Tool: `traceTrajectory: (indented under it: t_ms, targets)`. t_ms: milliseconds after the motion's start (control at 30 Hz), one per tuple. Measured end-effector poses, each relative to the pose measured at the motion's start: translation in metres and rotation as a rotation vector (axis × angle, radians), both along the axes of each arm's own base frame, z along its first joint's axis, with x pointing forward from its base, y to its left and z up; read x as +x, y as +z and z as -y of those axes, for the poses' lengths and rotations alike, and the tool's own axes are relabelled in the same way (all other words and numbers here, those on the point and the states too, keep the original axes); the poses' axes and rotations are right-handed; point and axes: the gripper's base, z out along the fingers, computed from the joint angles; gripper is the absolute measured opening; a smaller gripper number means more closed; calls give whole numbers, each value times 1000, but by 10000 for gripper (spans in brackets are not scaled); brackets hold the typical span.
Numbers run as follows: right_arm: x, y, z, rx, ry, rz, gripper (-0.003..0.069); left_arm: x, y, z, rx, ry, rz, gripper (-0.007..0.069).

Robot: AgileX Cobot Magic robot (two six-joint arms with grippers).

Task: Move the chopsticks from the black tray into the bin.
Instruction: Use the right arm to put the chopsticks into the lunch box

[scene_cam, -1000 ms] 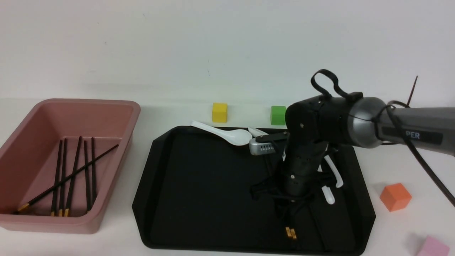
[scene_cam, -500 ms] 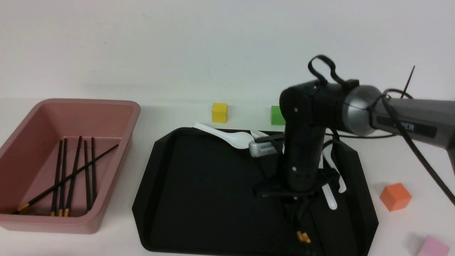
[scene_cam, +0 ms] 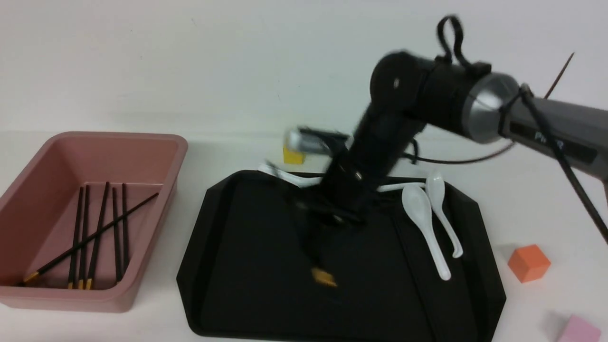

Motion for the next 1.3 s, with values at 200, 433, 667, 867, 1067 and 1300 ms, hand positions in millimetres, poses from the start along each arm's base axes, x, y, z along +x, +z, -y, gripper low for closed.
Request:
traceTrajectory:
  t_ms: [200, 433, 667, 867, 1067, 1300]
  targets:
    - [-7, 59, -53, 345, 123, 241, 132, 0, 0, 0, 0, 0, 0, 238]
    - [-9, 52, -140, 516, 118, 661, 132, 0, 0, 0, 0, 0, 0, 238]
    - [-24, -25, -196, 476, 97, 734, 150, 0, 0, 0, 0, 0, 0, 238]
    - [-23, -47, -196, 410, 161, 748, 267, 0, 0, 0, 0, 0, 0, 238]
    - [-19, -41, -184, 349, 271, 704, 305, 0, 0, 0, 0, 0, 0, 238]
    - [-22, 34, -136, 201, 423, 667, 106, 0, 0, 0, 0, 0, 0, 238]
